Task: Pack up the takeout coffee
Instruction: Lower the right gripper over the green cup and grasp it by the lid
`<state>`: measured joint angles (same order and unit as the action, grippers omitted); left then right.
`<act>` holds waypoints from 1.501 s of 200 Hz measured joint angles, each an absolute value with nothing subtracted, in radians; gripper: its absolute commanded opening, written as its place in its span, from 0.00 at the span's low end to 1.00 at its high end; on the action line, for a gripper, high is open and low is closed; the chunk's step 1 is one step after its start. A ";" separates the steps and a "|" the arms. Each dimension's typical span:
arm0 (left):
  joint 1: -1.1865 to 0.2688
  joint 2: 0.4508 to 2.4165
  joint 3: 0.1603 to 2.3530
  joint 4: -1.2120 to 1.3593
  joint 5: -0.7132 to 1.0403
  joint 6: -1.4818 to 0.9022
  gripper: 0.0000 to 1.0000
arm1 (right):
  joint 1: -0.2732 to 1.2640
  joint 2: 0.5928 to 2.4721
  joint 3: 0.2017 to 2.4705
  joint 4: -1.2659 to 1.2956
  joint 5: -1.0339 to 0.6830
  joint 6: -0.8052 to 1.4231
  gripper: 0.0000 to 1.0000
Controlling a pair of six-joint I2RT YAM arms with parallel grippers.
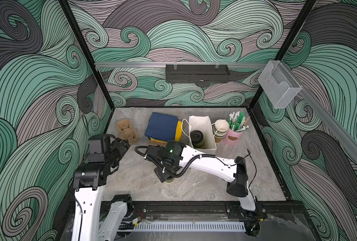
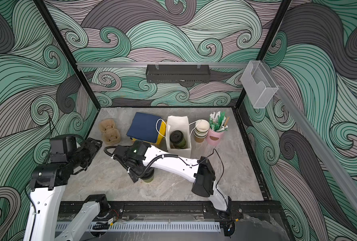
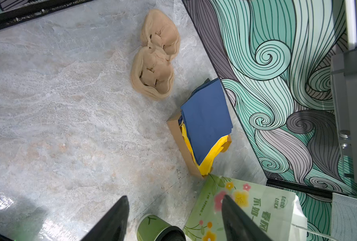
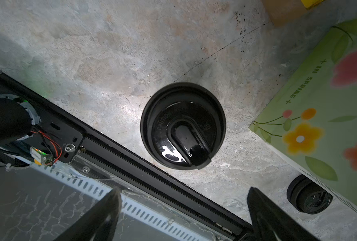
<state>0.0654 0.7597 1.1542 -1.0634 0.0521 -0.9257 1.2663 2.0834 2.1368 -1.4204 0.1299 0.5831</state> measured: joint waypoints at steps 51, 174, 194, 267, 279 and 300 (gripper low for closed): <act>0.065 0.749 1.154 -1.082 0.052 -0.926 0.73 | 1.234 2.109 2.135 -1.380 0.106 0.583 0.87; 0.065 0.749 1.154 -1.082 0.053 -0.925 0.73 | 1.223 2.146 2.082 -1.320 0.088 0.585 0.73; 0.065 0.749 1.154 -1.082 0.053 -0.924 0.73 | 1.223 2.146 2.077 -1.318 0.093 0.585 0.75; 0.065 0.752 1.154 -1.081 0.054 -0.924 0.73 | 1.223 2.147 2.050 -1.302 0.096 0.585 0.74; 0.065 0.755 1.154 -1.081 0.055 -0.924 0.73 | 1.223 2.147 2.048 -1.299 0.096 0.585 0.74; 0.065 0.762 1.154 -1.080 0.057 -0.924 0.73 | 1.224 2.147 2.044 -1.295 0.093 0.586 0.74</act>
<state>0.0654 0.7620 1.1542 -1.0801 0.0566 -0.9237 1.2236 2.1471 2.0441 -1.2953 0.0929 0.5858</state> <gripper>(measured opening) 0.725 0.744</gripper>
